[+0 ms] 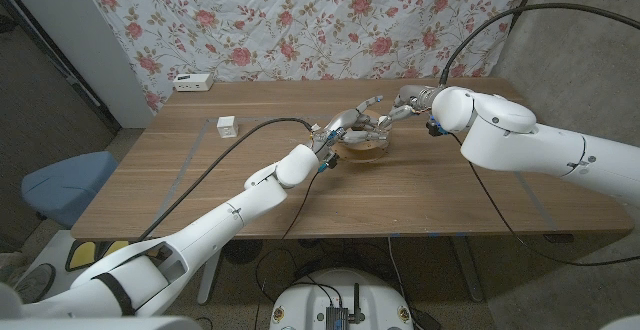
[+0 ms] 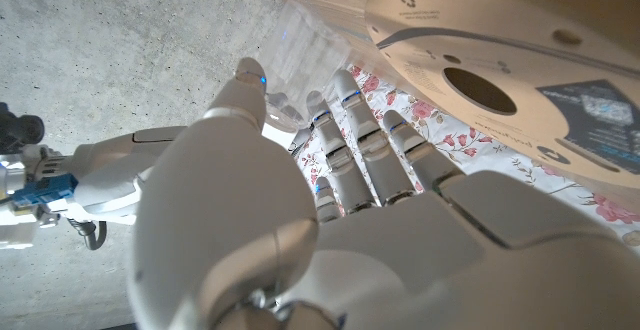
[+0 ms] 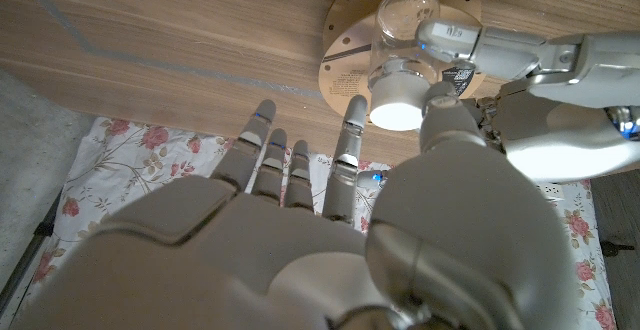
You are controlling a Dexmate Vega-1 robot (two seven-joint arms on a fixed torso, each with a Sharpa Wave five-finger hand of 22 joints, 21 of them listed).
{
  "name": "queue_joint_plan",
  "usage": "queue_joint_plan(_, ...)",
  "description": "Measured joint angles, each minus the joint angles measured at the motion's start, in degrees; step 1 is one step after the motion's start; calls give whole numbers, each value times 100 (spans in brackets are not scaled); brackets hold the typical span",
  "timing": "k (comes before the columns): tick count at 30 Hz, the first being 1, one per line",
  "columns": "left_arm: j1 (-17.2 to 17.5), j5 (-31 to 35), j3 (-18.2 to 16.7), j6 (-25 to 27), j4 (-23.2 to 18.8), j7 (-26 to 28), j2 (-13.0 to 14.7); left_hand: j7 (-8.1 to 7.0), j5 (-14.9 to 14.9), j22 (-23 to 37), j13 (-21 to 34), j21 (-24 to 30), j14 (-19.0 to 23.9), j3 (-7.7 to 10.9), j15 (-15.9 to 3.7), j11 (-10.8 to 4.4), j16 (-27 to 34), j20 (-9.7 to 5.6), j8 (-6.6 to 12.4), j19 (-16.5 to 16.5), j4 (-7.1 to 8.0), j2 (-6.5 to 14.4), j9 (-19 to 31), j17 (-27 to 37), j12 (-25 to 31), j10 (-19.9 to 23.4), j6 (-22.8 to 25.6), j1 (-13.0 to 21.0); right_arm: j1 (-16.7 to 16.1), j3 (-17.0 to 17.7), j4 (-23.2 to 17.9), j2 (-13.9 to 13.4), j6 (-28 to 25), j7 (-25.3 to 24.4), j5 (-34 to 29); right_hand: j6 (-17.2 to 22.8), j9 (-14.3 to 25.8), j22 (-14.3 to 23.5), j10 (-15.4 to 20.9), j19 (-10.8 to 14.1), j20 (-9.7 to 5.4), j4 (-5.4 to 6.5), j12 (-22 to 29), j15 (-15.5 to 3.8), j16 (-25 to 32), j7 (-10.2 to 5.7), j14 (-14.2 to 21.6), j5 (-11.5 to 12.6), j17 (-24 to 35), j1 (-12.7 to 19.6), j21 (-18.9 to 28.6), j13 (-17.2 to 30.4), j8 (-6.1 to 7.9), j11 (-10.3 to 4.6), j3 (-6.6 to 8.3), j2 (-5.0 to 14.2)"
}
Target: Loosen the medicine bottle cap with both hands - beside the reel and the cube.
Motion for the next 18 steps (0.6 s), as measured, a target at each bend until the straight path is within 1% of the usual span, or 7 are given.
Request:
queue_joint_plan(1, 0, 0, 0, 1, 0, -1, 0, 0, 0, 0, 0, 0, 0, 6, 0, 0, 0, 0, 0, 0, 6, 0, 0, 0, 0, 0, 0, 0, -11, 7, 3, 0, 0, 0, 0, 51, 0, 0, 0, 10, -10, -7, 0, -49, 0, -8, -10, 0, 0, 20, 0, 0, 5, 0, 7, -19)
queue_joint_plan(2, 0, 0, 1, 3, 0, -3, 0, 0, -1, 0, 0, 0, 0, 18, 0, 0, 0, 0, 0, 0, 18, 0, 0, 0, -1, 0, 0, 0, -24, 16, 7, 0, 19, -4, -16, 56, 16, 0, 2, 17, -17, -7, 0, -59, 0, -16, -20, 0, 0, 25, 0, 0, 13, -2, 7, -14)
queue_joint_plan(3, 0, -1, 1, 4, 0, -4, 0, -17, -1, 0, 0, 0, 0, 19, 0, 0, 0, 0, 0, 0, 19, 0, 0, 0, -1, 0, 17, 0, -34, 22, 10, 1, 33, -6, -34, 91, 24, 0, 31, 17, -17, -14, 0, -59, 0, -48, -20, 0, 0, 49, 0, 0, 52, -31, 14, 10)
queue_joint_plan(6, 0, -3, 3, 6, 1, -7, -3, -28, -5, 0, 0, 0, 0, 48, 0, 1, 0, 0, 0, 0, 0, 0, 0, 0, -3, 2, 33, 0, -71, 41, 18, 6, 52, -16, -76, 183, 25, 0, 71, 51, -51, -30, 44, -89, 0, -60, 11, 0, 0, 88, 0, 0, 109, -71, 30, 4)
queue_joint_plan(8, 0, -5, 3, 7, 5, -8, -5, 0, -5, 0, 0, 0, 0, 48, 0, 6, 0, 0, 0, 0, 0, 0, 0, 0, -8, 6, 61, 0, -84, 49, 22, 8, 62, -19, -94, 213, 24, 0, 72, 51, -51, -30, 44, -89, 0, -90, 11, 0, 10, 96, 0, 0, 121, -72, 30, 11)
queue_joint_plan(15, -21, -20, 8, 12, 43, -22, -21, 1, -6, 0, 0, 0, 0, 48, 0, 12, 0, 0, 0, 0, 0, -21, 0, 0, -10, 12, 61, -25, -151, 101, 66, 31, 69, -19, -109, 254, 42, 13, 72, 82, -81, -54, 44, -120, 0, -131, 42, -1, 27, 116, 0, 0, 152, -72, 53, 31)
queue_joint_plan(18, -21, -26, 8, 12, 43, -30, -21, -31, -6, 0, -1, 0, 0, 48, 0, 12, 0, 0, 0, 0, 0, -20, 0, 0, -11, 12, 92, -26, -179, 126, 85, 41, 117, -20, -177, 273, 33, 13, 123, 93, -93, -57, 44, -122, 40, -150, 44, -6, 27, 152, 0, 0, 159, -123, 55, 34)
